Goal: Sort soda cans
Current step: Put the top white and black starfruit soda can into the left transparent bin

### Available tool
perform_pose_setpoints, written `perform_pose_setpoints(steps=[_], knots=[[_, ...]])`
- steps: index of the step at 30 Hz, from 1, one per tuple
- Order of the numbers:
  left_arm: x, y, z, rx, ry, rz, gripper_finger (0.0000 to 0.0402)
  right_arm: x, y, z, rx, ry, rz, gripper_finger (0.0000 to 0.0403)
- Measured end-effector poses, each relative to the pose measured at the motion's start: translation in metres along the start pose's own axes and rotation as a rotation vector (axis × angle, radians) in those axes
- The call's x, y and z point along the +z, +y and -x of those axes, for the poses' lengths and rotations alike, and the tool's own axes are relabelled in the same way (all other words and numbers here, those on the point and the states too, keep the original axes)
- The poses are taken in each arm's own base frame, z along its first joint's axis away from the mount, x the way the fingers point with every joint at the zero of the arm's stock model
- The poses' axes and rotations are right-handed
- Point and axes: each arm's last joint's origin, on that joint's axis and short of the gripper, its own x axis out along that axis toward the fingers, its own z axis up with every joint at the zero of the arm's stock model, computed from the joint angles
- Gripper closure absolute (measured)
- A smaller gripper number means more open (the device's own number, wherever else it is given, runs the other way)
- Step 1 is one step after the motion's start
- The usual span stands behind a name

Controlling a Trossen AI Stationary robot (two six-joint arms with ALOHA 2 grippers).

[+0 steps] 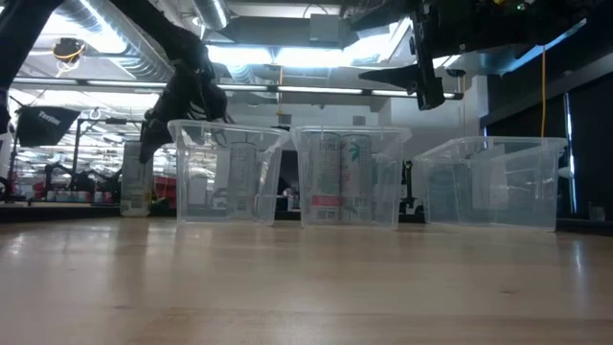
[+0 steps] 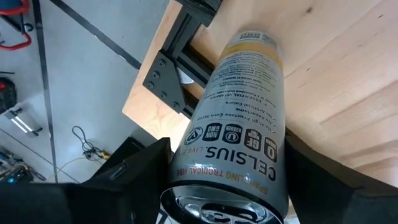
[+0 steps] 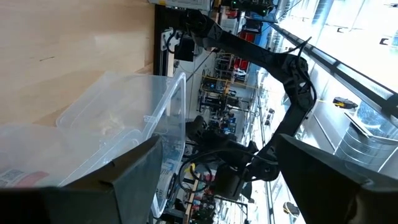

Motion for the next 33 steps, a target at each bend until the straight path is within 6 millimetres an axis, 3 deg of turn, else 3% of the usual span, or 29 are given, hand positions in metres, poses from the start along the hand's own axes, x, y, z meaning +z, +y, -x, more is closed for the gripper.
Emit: perform_pose_setpoints(steps=[11,21,27,33], knots=[[-0.043,-0.001,0.050,0.055,-0.151,0.064,0.0143,0.000,0.000,0.000,-0.003,0.001,0.000,0.0091],[-0.100,0.012,0.127,0.166,-0.452,0.205,0.0143,0.000,-0.001,0.000,-0.005,0.013,0.008,0.0091],[-0.128,0.006,0.163,0.176,-0.630,0.223,0.0143,0.000,0.006,0.000,0.064,0.036,0.011,0.0091],[-0.134,-0.008,0.180,0.101,-0.765,0.157,0.0143,0.014,0.005,0.015,0.149,-0.032,0.009,0.0091]])
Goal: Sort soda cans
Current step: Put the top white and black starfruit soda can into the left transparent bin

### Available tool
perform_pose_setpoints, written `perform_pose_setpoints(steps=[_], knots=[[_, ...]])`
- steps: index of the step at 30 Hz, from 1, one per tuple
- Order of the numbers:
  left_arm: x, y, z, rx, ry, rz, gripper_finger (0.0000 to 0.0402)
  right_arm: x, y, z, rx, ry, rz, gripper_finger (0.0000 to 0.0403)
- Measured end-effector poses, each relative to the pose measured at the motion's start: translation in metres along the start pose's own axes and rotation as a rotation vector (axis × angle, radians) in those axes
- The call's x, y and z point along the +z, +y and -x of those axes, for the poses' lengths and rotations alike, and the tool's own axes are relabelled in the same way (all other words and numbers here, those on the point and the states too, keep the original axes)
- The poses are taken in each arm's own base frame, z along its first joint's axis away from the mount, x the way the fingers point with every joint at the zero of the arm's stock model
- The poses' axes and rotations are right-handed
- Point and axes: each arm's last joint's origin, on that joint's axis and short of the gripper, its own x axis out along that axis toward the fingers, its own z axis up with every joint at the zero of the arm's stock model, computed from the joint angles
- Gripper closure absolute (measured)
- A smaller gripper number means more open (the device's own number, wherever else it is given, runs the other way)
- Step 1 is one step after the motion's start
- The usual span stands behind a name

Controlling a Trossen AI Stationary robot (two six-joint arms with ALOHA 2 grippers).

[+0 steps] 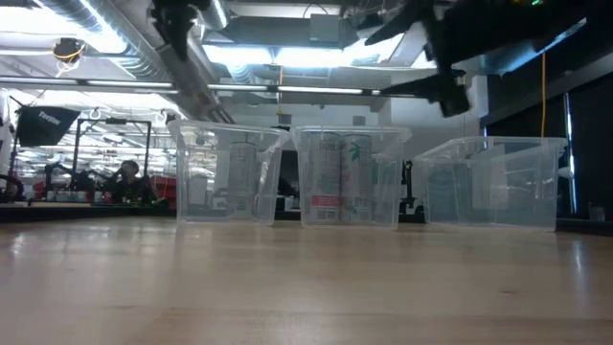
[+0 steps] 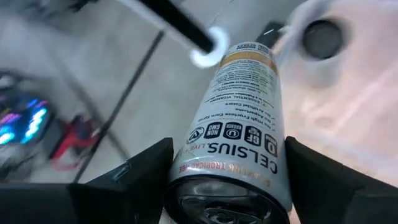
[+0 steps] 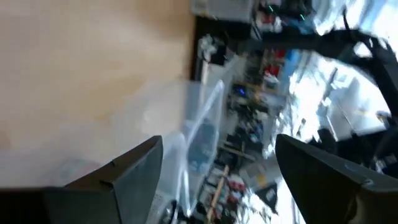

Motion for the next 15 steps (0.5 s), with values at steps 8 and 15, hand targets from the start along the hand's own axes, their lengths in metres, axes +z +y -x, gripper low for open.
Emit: perform_pose_setpoints(steps=[8,15], knots=[[0.005,-0.014,0.005,-0.170,-0.081,-0.059,0.0145,0.013,-0.021,0.043,-0.090,-0.073,0.017,0.0091],[0.007,-0.019,0.008,-0.180,-0.093,-0.077,0.0145,0.007,-0.027,0.058,-0.126,0.015,0.003,0.0091]])
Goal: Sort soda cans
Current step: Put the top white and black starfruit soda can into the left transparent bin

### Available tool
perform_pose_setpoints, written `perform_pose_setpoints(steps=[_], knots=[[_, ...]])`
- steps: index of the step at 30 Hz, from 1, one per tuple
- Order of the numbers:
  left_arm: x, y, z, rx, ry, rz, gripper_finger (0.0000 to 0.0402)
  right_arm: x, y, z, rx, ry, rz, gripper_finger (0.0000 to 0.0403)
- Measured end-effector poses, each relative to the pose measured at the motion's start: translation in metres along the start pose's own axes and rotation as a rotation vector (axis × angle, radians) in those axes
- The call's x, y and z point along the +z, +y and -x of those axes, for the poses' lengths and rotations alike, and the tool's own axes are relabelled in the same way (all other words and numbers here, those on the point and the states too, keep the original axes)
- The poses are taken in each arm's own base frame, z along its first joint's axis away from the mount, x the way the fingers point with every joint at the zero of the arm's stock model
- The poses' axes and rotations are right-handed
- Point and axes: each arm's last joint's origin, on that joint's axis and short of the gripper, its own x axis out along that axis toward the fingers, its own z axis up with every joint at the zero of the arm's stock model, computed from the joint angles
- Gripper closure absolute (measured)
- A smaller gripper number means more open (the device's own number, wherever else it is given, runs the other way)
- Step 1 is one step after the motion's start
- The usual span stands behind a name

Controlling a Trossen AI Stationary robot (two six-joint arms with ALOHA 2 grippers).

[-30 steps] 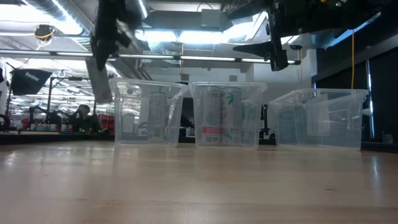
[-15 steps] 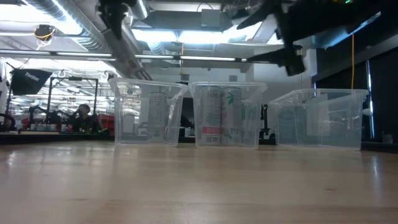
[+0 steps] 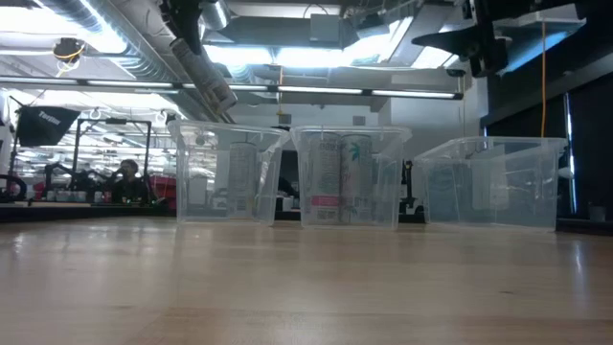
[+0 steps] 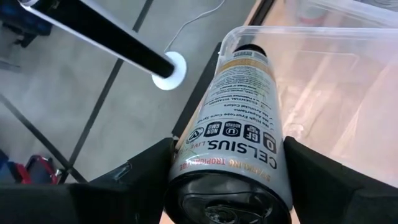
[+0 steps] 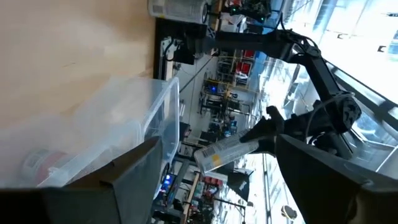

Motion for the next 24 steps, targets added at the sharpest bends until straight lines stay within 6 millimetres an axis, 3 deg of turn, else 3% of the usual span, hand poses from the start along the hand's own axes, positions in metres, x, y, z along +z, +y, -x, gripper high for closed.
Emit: perform_pose_setpoints(steps=[5,18,24], knots=[[0.001,-0.002,-0.003,-0.054,-0.013,-0.004,0.0147,0.000,0.002,0.000,0.021,0.004,0.028,0.0091],[-0.004,-0.016,-0.038,-0.119,0.107,-0.056,0.0148,0.000,0.005,0.000,0.054,0.016,0.035,0.0091],[-0.004,-0.017,-0.043,-0.122,0.109,-0.068,0.0148,0.000,0.004,0.000,0.045,0.017,0.034,0.0091]])
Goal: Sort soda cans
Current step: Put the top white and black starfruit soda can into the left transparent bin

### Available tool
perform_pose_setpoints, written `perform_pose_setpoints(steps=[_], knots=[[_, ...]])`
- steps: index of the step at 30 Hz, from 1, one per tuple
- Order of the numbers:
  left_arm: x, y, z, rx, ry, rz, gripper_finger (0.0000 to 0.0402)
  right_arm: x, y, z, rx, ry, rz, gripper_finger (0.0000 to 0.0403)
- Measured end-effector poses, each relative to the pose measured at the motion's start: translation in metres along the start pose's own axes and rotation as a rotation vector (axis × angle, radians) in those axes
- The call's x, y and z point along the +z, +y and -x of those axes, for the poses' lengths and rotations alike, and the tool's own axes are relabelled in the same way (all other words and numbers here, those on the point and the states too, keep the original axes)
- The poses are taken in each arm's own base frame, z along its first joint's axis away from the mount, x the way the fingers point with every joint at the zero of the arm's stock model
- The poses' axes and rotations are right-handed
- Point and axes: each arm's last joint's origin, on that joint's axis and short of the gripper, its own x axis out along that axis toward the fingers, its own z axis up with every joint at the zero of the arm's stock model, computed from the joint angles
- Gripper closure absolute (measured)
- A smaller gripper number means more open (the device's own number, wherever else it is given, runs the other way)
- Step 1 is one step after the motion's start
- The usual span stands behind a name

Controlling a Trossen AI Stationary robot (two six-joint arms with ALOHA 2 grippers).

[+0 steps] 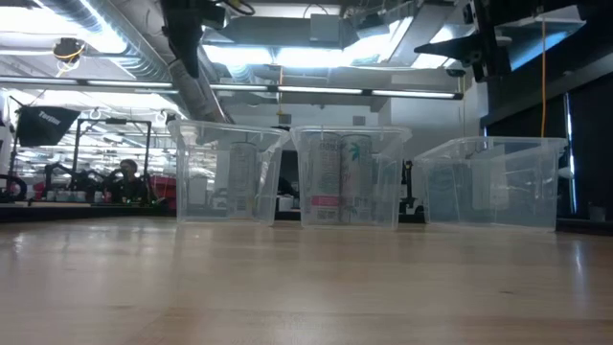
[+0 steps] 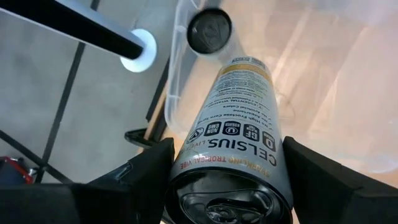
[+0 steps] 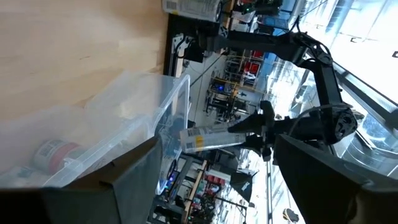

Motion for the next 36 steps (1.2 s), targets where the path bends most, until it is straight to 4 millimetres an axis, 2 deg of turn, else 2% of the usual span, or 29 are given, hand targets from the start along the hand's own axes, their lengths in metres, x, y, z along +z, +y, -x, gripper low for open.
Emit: perform_pose_setpoints(steps=[9,14,17,22,28,36], knots=[[0.005,-0.004,0.001,0.005,-0.038,-0.037,0.0149,0.000,0.000,0.000,0.002,0.000,0.008,0.0091],[0.017,-0.001,-0.001,0.043,-0.129,-0.097,0.0149,0.000,0.001,0.000,0.015,0.006,0.031,0.0091],[0.017,-0.002,-0.007,0.046,-0.081,-0.121,0.0149,0.001,0.005,-0.002,0.045,0.003,0.038,0.0091],[0.017,-0.004,-0.021,0.024,0.034,-0.122,0.0149,0.002,0.010,-0.009,0.081,0.043,0.045,0.0091],[0.028,-0.008,-0.043,-0.003,0.100,-0.120,0.0150,0.004,0.015,-0.018,0.117,0.059,0.053,0.0091],[0.044,-0.016,-0.085,-0.045,0.214,-0.126,0.0150,0.007,0.020,-0.029,0.135,0.056,0.057,0.0091]])
